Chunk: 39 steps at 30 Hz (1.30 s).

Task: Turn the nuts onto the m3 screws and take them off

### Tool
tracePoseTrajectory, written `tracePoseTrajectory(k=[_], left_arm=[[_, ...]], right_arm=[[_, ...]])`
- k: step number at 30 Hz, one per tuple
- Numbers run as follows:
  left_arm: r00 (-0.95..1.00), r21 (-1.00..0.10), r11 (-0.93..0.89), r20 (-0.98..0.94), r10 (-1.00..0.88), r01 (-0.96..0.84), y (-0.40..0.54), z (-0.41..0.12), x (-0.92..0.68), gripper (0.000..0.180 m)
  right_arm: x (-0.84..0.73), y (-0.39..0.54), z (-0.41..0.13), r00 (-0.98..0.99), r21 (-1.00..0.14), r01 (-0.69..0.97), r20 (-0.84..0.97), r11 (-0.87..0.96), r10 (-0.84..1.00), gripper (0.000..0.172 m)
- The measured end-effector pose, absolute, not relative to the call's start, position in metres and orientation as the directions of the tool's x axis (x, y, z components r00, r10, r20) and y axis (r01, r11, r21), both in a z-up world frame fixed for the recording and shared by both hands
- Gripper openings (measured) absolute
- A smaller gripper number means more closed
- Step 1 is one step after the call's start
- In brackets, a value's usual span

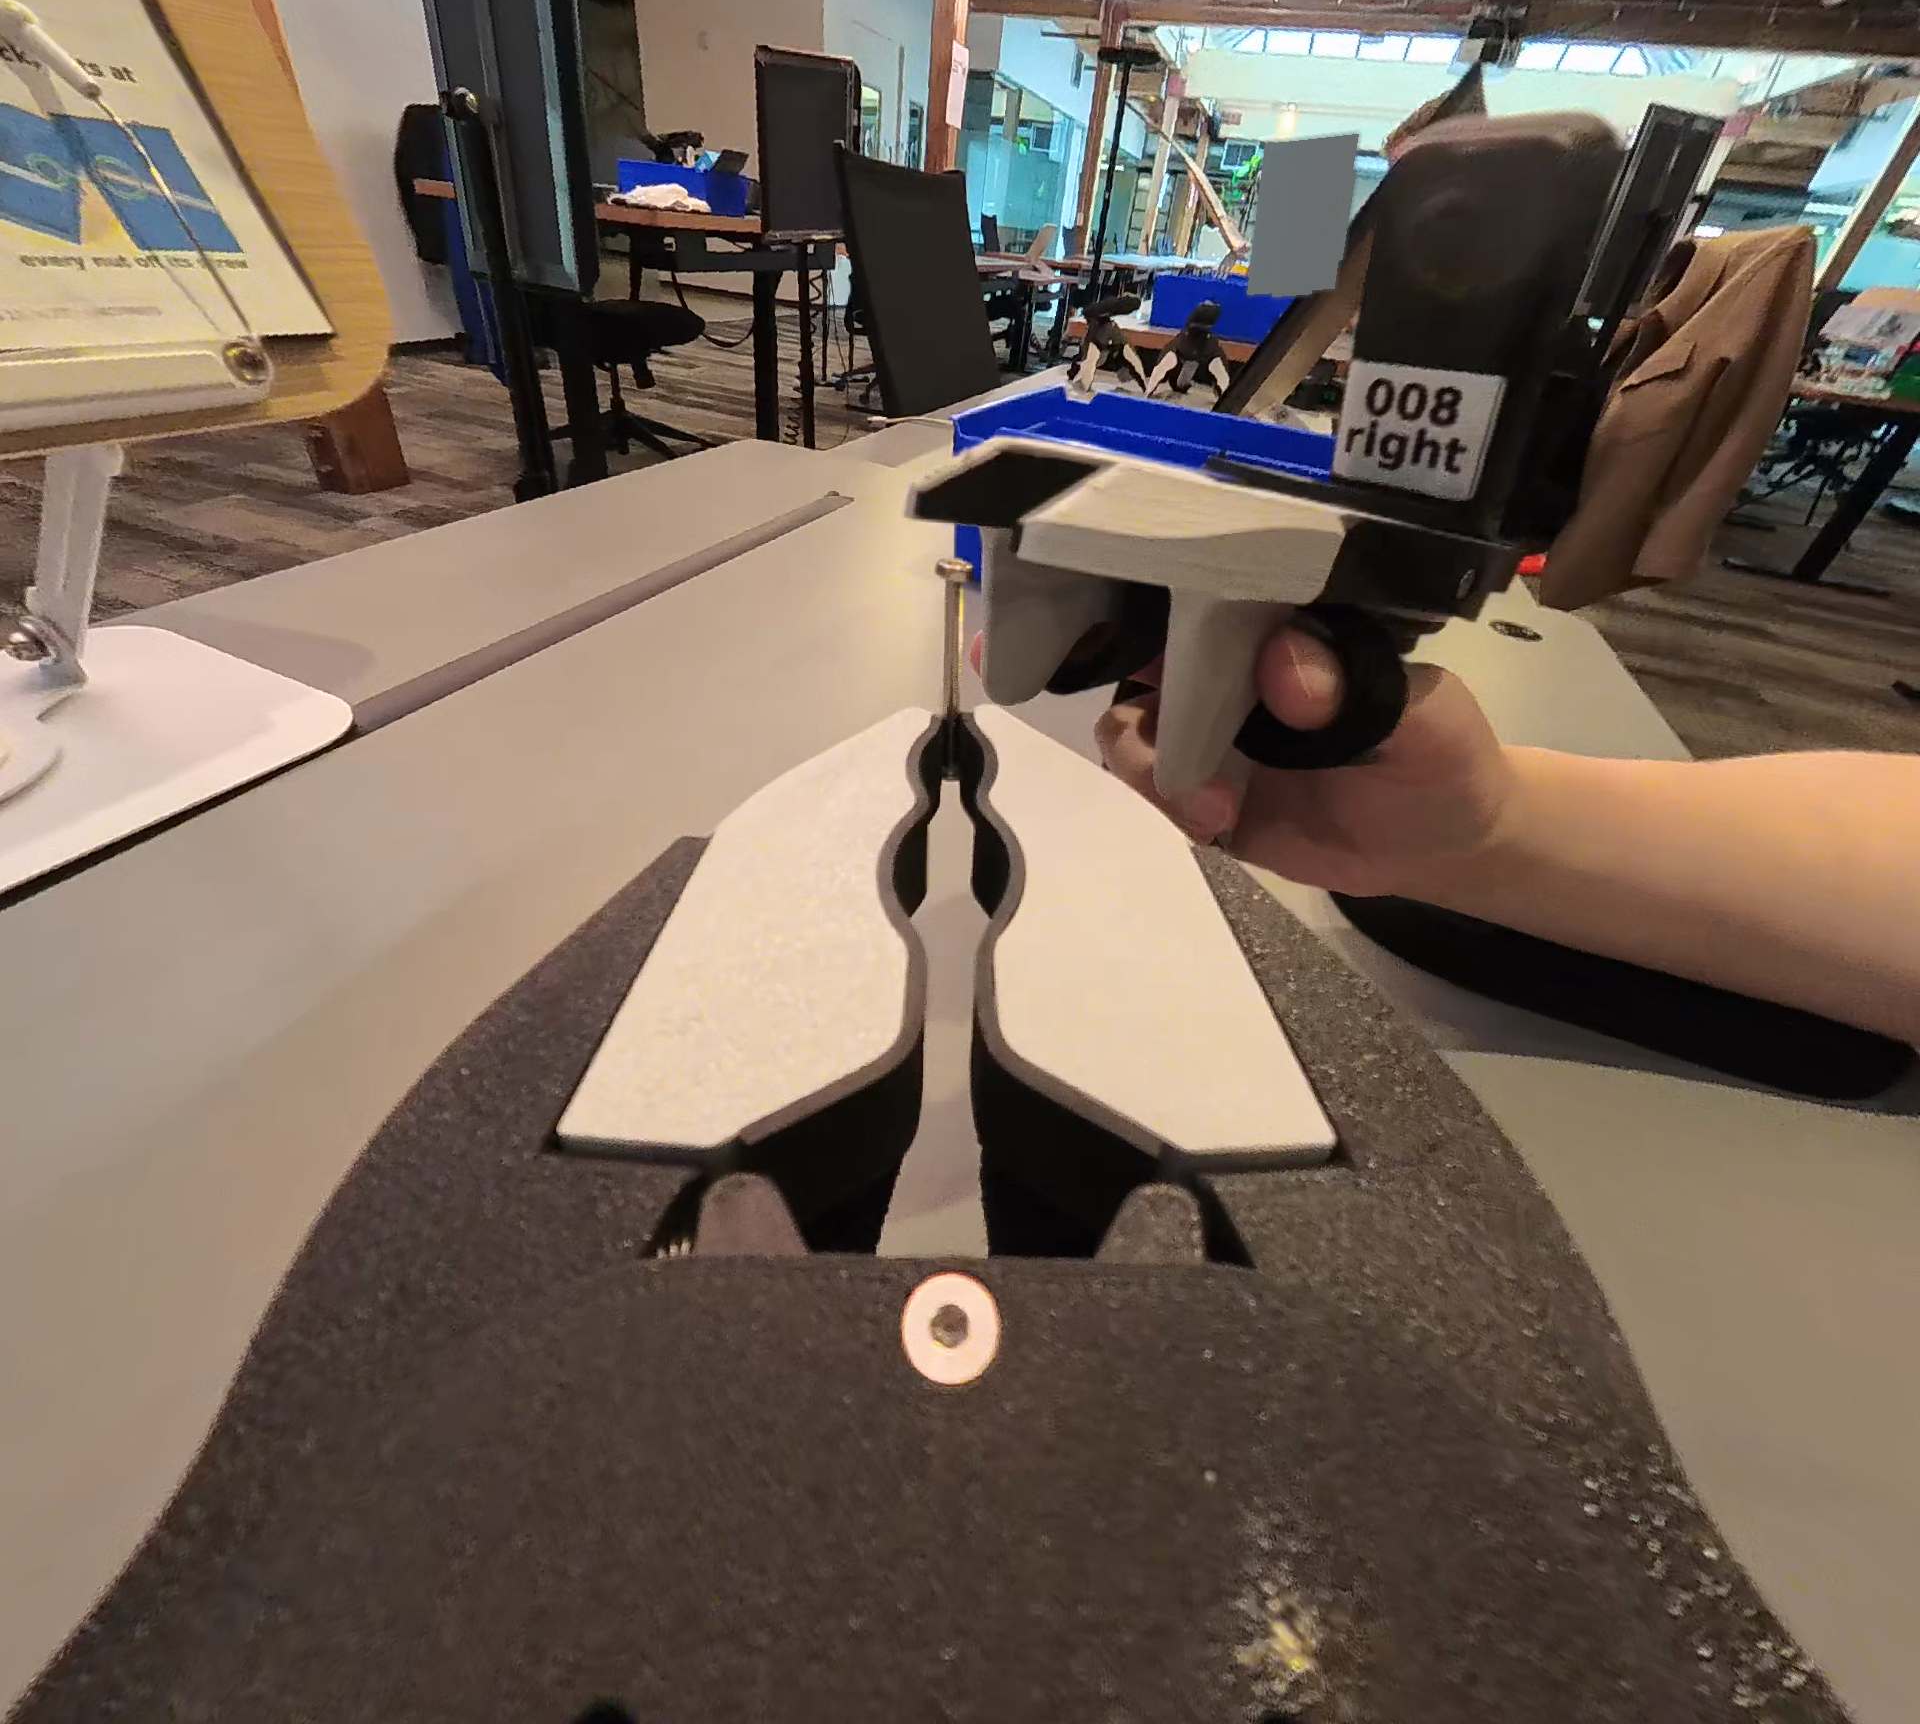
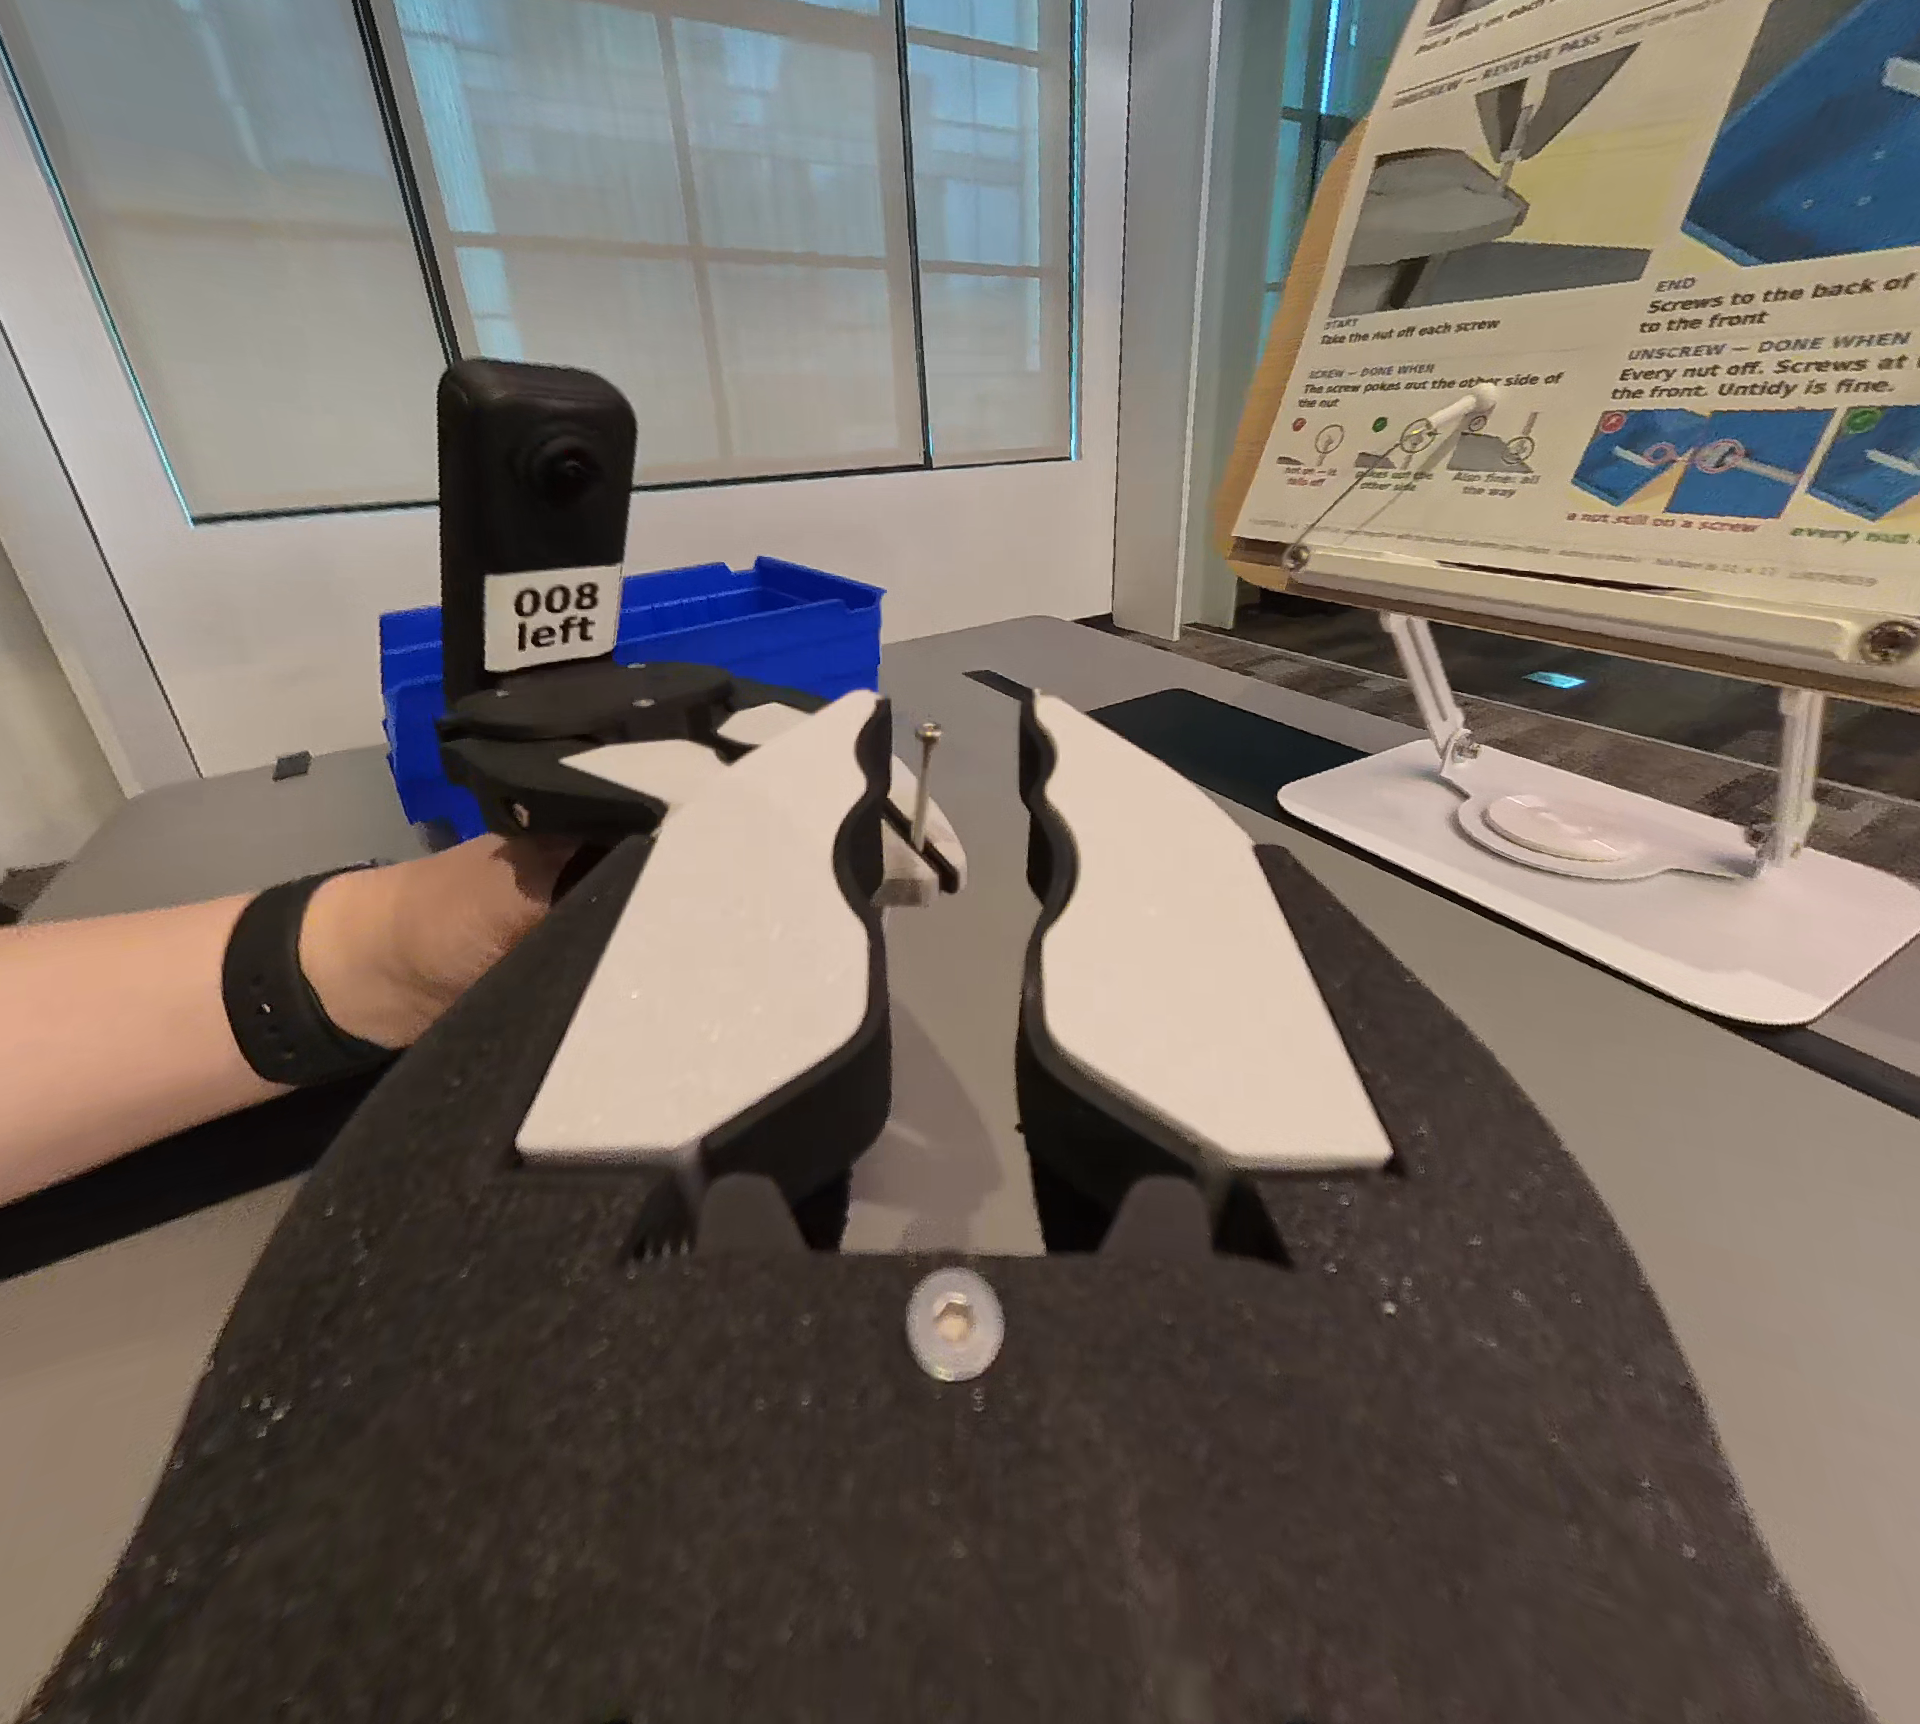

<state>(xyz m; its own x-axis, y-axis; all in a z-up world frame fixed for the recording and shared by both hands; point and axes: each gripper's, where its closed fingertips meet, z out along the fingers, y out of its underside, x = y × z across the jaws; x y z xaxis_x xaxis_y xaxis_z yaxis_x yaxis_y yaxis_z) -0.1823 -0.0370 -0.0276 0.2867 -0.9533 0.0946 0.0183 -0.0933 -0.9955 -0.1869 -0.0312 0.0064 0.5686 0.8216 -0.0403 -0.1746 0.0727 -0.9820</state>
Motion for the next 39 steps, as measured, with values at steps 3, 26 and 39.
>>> tracePoseTrajectory(k=[3,26,39], left_arm=[[0.272,-0.997,-0.078,0.075,-0.959,0.0,-0.042,-0.029,-0.178,0.002],[0.249,-0.996,-0.09,0.094,-0.964,0.026,-0.044,-0.025,-0.178,0.002],[0.273,-0.992,-0.11,0.123,-0.954,0.06,-0.036,-0.021,-0.191,0.002]], right_arm=[[-0.193,-0.034,0.004,0.573,-0.987,-0.135,-0.003,0.09,0.819,0.022],[-0.186,-0.038,0.007,0.433,-0.968,-0.249,-0.131,-0.021,0.892,0.001],[-0.153,-0.011,-0.007,0.421,-0.933,-0.316,-0.3,-0.172,0.856,0.008]])
